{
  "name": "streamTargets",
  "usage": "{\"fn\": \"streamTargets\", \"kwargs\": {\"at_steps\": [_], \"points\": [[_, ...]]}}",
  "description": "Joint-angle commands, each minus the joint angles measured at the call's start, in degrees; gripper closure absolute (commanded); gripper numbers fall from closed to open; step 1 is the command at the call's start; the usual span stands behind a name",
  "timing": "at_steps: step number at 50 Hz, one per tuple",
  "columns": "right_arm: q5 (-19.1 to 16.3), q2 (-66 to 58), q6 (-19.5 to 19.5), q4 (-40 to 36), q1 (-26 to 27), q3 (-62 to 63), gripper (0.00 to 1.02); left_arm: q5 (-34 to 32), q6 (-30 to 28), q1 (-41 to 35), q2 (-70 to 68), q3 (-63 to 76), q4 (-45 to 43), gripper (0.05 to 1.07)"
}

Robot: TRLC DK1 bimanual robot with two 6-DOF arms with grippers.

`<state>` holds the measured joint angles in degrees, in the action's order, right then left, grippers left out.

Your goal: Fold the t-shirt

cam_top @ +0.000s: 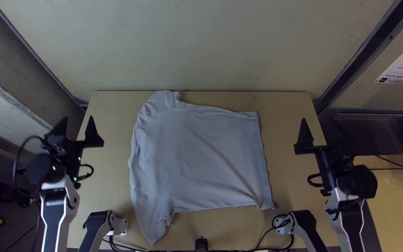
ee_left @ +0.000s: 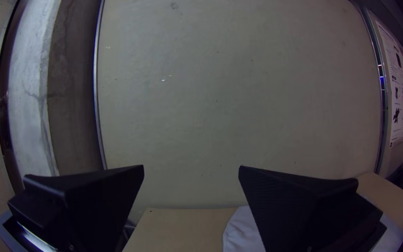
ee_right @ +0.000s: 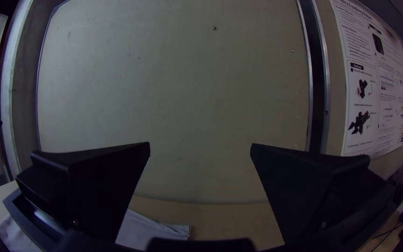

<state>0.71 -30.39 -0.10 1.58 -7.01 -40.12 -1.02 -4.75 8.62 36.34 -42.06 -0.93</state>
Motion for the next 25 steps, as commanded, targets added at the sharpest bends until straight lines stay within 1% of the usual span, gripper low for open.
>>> {"fn": "streamTargets", "kwargs": {"at_steps": [1,7,12,15,18,22,25], "points": [[0.7,-5.29,-0.34,0.0,-0.38,-5.94,0.03,-0.13,0.1,-1.15,6.73,-9.0,2.42,0.1],[1.14,-12.32,0.01,-1.94,-0.29,-12.7,0.03,-0.04,0.45,-2.29,13.76,-17.53,6.29,0.1],[2.89,-18.91,1.15,-5.36,-0.2,-19.3,0.03,0.05,1.15,-3.35,19.12,-23.5,7.52,0.1],[3.68,-22.43,2.47,-7.03,-0.2,-22.55,0.03,-0.04,1.15,-4.49,22.2,-26.75,8.4,0.1],[4.04,-25.51,2.74,-8.88,-0.29,-25.45,0.03,-0.21,1.06,-5.81,25.54,-30.45,10.86,0.1],[5.0,-29.29,4.49,-10.2,-0.2,-28.88,0.03,-0.39,1.33,-6.25,30.72,-35.63,14.9,0.1],[5.0,-31.75,4.58,-11.34,-0.38,-31.16,0.03,-0.39,2.03,-7.13,34.24,-39.24,17.54,0.1]]}}
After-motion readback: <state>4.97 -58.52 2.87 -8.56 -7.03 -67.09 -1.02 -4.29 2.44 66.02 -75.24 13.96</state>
